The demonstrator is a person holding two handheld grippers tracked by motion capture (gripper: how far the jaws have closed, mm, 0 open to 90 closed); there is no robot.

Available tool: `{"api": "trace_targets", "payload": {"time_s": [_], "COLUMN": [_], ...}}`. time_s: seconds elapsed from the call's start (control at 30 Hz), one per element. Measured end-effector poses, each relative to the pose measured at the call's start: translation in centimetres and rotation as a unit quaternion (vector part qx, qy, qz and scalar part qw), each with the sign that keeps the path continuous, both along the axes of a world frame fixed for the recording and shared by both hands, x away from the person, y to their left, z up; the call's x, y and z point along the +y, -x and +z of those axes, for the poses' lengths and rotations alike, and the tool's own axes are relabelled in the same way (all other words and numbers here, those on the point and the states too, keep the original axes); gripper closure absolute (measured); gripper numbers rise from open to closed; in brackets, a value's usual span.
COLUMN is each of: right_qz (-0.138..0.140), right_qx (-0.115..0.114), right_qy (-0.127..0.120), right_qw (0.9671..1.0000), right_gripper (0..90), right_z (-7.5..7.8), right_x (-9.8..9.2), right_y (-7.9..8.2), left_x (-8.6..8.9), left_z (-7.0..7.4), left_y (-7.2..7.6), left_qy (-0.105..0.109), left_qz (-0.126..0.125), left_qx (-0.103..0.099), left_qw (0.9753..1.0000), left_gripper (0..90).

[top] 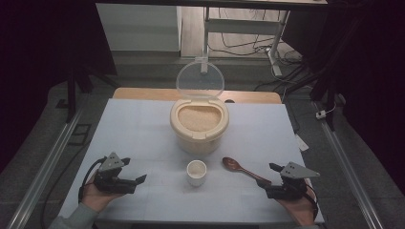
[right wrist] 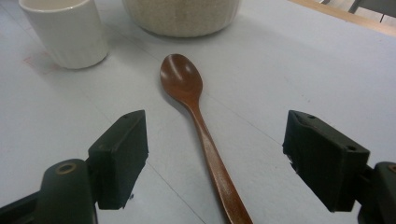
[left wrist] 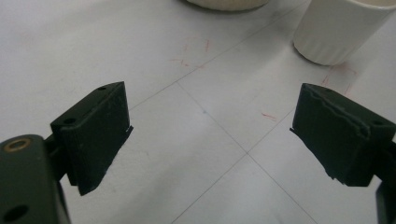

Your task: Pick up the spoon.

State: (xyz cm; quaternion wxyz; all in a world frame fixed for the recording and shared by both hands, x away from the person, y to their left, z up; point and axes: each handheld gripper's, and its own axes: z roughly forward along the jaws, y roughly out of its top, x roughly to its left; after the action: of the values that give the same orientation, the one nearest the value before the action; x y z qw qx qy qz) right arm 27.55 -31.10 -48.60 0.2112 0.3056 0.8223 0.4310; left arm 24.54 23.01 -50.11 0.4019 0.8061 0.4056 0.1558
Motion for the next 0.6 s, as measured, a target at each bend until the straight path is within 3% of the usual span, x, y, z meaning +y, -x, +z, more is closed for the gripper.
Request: {"api": "trace_targets", "payload": {"time_s": [0.47, 0.6], "right_qz": [-0.003, -0.007], "right_qx": [0.002, 0.009], "right_qy": [-0.001, 0.011], "right_qw": [1.0, 0.9999], "right_gripper": [23.1, 23.2], "right_z": [0.16, 0.51], "right_x": [0.12, 0.24], "right_y": [0.06, -0.02], "left_x": [-0.02, 0.0], "left_z": [-0.15, -0.17], "left_y": [-0.18, -0.17], "left_qy": [0.0, -0.003], "left_qz": [-0.006, -0.008], "left_qx": [0.008, 0.009], "left_qw": [0.9999, 0.9999], "left_gripper": [10.7, 10.7]}}
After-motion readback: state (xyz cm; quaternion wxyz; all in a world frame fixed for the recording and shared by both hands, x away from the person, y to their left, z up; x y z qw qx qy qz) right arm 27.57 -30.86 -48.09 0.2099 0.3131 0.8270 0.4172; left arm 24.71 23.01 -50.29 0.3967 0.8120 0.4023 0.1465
